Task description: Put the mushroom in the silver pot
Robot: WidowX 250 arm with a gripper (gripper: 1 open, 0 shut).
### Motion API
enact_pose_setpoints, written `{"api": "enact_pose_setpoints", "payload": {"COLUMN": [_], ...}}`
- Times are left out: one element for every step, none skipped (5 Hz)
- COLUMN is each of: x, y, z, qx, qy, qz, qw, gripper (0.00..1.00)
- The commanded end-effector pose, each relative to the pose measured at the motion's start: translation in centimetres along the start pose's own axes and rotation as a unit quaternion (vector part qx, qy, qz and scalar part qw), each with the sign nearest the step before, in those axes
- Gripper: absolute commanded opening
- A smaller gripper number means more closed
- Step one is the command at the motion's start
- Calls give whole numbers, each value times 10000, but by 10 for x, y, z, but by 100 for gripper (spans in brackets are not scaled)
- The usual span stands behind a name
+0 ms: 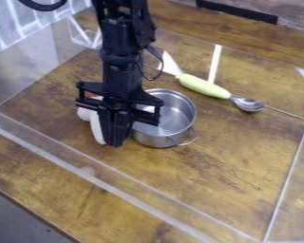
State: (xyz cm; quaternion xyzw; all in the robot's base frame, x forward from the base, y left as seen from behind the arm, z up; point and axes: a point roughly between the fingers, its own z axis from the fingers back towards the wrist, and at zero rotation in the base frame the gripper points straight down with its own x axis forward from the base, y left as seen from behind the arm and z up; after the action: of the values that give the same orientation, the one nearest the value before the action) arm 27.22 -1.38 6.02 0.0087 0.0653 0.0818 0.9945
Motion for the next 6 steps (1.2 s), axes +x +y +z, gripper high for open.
{"api": "enact_pose_setpoints", "payload": {"x": [11,18,27,34,41,45], "y": [-1,4,14,28,44,57], "z": [36,56,77,79,64,55], "qx": [-39,-2,32,75,98,107], "qy": [-459,-578,-678,-699,-667,-609], "qz": [-193,-303,-371,-251,-79,125], "qw": [9987,9979,9970,9972,9977,9980], "gripper": [0,0,0,0,100,100]}}
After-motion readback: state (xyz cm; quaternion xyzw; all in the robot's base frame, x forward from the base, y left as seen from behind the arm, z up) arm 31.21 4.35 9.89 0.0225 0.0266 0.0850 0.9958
